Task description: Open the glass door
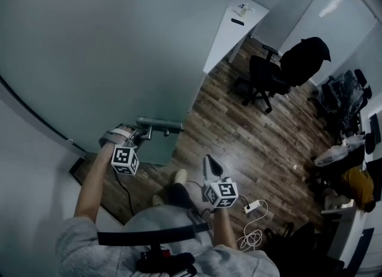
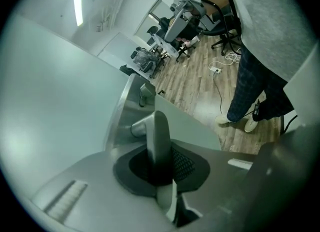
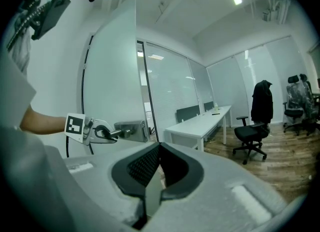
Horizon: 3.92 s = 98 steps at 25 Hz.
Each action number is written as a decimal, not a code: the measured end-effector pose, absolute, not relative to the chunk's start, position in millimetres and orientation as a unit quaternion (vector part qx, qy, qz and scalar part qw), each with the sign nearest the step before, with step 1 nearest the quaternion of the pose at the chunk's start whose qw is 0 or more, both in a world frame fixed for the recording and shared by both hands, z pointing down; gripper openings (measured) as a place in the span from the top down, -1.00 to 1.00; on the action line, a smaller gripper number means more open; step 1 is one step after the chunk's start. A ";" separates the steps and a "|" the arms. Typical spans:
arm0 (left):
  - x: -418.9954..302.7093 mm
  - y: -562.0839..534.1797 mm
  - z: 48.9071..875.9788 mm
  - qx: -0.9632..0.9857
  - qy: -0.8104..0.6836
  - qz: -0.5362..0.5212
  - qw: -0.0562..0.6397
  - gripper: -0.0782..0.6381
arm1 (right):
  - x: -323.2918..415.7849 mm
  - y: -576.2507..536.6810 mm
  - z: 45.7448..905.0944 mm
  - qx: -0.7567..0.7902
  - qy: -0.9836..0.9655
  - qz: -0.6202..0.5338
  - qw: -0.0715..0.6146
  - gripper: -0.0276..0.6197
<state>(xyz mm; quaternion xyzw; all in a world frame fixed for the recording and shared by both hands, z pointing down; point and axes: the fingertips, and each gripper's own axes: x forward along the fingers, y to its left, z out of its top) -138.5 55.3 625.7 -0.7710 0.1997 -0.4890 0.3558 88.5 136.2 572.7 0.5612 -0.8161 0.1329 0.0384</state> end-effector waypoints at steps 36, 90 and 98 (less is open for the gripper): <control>-169.0 200.7 625.2 -0.765 0.131 -0.496 0.388 0.71 | 103.2 265.8 590.1 0.576 -0.799 0.164 0.060 0.91; -201.5 276.5 593.4 -0.779 0.168 -0.503 0.334 0.06 | 106.5 281.0 591.5 0.580 -0.798 0.157 0.044 0.91; -186.9 288.3 562.6 -0.861 0.229 -0.395 0.226 0.06 | 104.4 283.0 594.6 0.578 -0.800 0.156 0.036 0.91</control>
